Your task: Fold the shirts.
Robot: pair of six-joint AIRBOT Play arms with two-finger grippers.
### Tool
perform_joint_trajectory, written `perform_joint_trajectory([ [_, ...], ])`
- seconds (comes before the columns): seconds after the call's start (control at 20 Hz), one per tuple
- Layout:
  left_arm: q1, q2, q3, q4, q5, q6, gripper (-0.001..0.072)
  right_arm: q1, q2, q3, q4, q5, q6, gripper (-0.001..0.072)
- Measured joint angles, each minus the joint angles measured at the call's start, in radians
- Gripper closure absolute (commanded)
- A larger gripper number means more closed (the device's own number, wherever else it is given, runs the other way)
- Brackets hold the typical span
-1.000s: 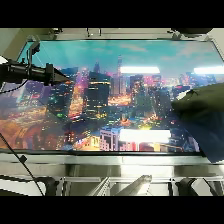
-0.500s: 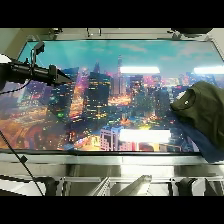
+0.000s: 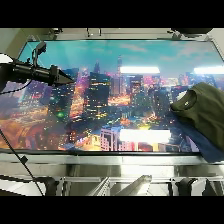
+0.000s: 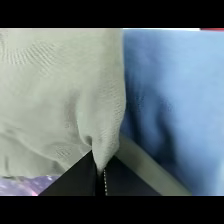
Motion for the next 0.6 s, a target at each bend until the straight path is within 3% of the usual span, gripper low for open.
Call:
perform_joint_trajectory([
  [0.05,0.000,0.000,0.000,0.000,0.004,0.000,0.0696,-0.002,0.000,0.000,0.012,-0.006,-0.007,0.0152],
  [0.1,0.000,0.000,0.000,0.000,0.009,0.000,0.0696,-0.003,0.000,0.000,0.015,-0.011,-0.011,0.0003],
  [0.6,0.001,0.000,0.000,-0.001,0.006,0.001,0.0697,-0.006,0.000,0.160,-0.242,0.116,-0.027,0.0003],
])
